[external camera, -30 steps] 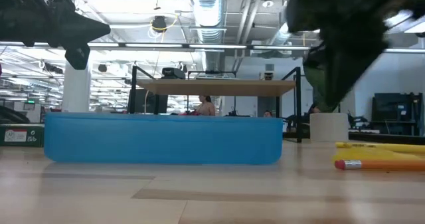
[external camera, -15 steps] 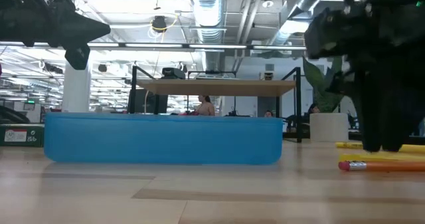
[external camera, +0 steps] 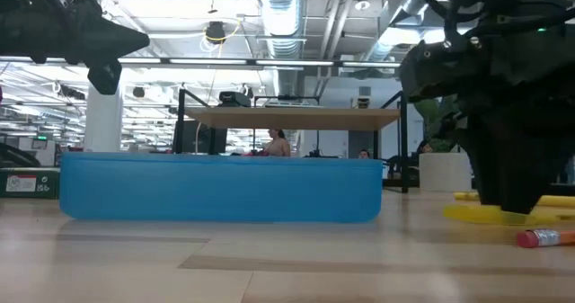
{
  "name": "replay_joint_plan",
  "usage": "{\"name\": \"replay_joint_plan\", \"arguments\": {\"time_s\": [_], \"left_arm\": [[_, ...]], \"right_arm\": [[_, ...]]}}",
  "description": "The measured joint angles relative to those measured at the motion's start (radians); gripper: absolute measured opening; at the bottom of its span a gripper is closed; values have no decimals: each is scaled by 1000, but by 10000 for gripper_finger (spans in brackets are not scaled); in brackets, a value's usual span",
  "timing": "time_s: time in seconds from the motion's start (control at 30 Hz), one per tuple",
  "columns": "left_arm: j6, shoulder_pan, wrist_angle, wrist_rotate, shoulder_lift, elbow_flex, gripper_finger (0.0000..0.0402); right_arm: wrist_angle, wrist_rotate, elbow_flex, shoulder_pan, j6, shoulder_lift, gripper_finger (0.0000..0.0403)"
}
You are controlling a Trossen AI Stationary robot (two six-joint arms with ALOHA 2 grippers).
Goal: Pack school essentials
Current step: Put the yellow pen into the blue supply box
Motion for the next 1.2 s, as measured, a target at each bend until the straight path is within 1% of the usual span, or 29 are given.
{"name": "replay_joint_plan", "arguments": {"time_s": [0.1, 0.2, 0.43, 0.57, 0.63, 0.73, 0.83, 1.0, 1.2], "left_arm": [[0, 0, 0, 0, 0, 0, 0], [0, 0, 0, 0, 0, 0, 0], [0, 0, -4, 2, 0, 0, 0], [0, 0, -4, 2, 0, 0, 0], [0, 0, -4, 2, 0, 0, 0], [0, 0, -4, 2, 0, 0, 0], [0, 0, -4, 2, 0, 0, 0], [0, 0, -3, 2, 0, 0, 0], [0, 0, -4, 2, 0, 0, 0]], "right_arm": [[-7, -7, 0, -29, -43, 5, 116], [-7, -12, 1, -58, -77, 15, 95], [-8, -53, 2, -99, -143, 23, 16], [-13, -42, 0, -102, -146, -1, 20], [-20, 1, -4, -103, -146, -18, 21], [-39, 42, -7, -111, -144, -49, 11], [-34, 44, -5, -119, -142, -93, 2], [-33, 45, -5, -128, -143, -149, 1], [-54, 75, -4, -128, -135, -175, 2]]}}
